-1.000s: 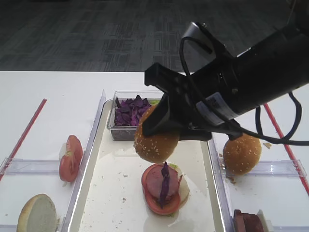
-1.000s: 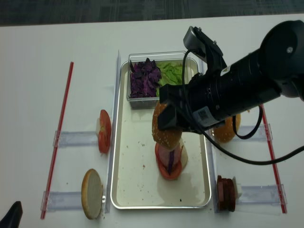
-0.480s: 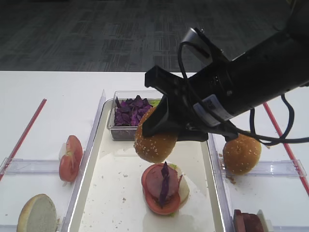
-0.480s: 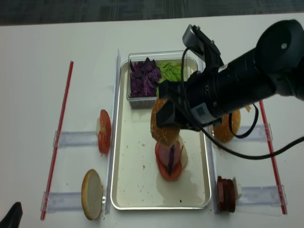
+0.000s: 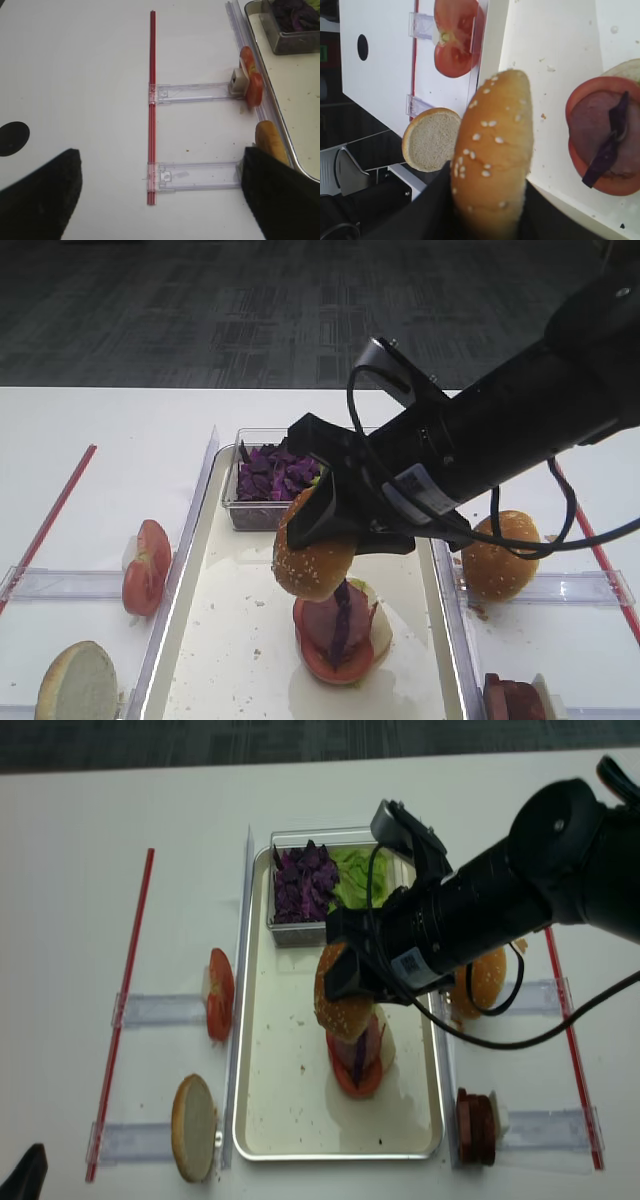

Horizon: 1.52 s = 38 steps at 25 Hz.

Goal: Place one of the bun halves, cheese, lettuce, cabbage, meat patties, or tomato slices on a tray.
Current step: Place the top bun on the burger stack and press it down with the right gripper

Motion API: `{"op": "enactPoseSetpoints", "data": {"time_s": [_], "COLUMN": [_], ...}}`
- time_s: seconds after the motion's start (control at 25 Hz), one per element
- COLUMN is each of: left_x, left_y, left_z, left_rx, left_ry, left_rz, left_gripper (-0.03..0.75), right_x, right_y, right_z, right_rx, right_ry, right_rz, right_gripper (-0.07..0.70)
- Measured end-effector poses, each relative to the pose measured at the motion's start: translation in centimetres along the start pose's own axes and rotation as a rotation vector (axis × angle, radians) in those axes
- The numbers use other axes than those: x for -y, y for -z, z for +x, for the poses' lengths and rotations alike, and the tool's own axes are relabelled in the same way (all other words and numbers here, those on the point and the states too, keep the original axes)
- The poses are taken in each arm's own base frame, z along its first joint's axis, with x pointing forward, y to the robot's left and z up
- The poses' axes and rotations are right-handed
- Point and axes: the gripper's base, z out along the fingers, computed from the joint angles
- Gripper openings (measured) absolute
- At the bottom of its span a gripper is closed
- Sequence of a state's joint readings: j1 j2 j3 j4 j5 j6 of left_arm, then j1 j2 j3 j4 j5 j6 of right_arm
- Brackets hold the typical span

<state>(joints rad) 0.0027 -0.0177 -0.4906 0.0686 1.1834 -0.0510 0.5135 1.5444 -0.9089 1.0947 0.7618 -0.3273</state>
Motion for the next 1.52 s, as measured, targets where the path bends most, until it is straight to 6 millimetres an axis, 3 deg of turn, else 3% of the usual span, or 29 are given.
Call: {"op": "enactPoseSetpoints", "data": {"time_s": [0.28, 0.56, 0.96, 1.52], "left_x": [0.0, 0.0, 0.0, 0.0], "left_y": [0.0, 0.0, 0.0, 0.0], "left_z": [0.0, 0.0, 0.0, 0.0], "left_rx": [0.000, 0.000, 0.000, 0.000], "left_ry": [0.000, 0.000, 0.000, 0.000], "left_rz": [0.000, 0.000, 0.000, 0.000], "left_gripper": [0.597, 0.597, 0.597, 0.597], "right_x": [0.5, 1.8, 5.6, 6.9], "right_y": [-0.8, 0.1, -0.8, -2.4], "right_z": [-0.3, -1.1, 1.9, 1.6], "right_rx": [0.002, 0.012, 0.002, -0.006], "right_ry": [0.001, -0.023, -0.047, -0.062], "right_rz": [0.001, -0.038, -0.066, -0.102], "right_gripper": [0.248, 0.248, 0.248, 0.248]}}
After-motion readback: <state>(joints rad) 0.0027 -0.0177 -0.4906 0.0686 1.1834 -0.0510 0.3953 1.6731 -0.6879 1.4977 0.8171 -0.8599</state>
